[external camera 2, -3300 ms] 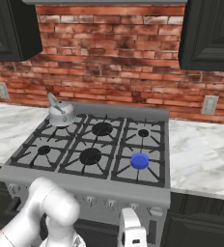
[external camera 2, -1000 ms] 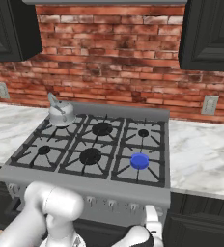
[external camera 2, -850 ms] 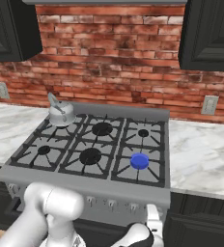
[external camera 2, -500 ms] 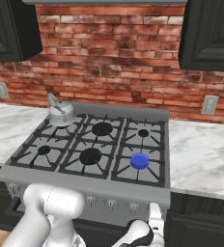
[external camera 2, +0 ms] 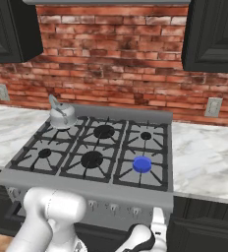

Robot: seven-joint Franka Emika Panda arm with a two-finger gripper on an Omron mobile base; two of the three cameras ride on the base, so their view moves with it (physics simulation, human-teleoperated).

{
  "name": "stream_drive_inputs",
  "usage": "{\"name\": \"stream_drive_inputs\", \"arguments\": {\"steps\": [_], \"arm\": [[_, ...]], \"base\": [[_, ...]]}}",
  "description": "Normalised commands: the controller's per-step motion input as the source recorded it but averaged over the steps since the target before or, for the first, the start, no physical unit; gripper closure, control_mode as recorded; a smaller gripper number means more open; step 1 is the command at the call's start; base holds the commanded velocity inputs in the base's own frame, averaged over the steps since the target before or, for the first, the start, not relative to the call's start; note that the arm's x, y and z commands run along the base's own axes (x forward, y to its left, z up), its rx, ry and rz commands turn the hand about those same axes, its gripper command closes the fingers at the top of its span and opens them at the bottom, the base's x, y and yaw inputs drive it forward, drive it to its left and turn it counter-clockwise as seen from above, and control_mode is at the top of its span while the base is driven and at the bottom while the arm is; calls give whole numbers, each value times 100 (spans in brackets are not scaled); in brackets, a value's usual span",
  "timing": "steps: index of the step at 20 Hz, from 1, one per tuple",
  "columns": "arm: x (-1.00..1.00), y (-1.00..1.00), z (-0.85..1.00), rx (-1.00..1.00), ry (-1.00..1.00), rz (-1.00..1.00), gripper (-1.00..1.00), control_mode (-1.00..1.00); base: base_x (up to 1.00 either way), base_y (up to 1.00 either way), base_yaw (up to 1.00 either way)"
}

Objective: Turn off the front right burner of the stove.

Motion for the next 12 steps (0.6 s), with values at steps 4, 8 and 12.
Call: {"name": "stream_drive_inputs", "arguments": {"steps": [4, 8, 12], "arm": [[2, -20, -31, 5, 0, -4, -100, -100], [3, -25, -27, 5, 0, -3, -100, -100], [1, -18, -31, 6, 0, -2, -100, -100]], "base": [[0, 0, 0], [0, 0, 0], [0, 0, 0]]}}
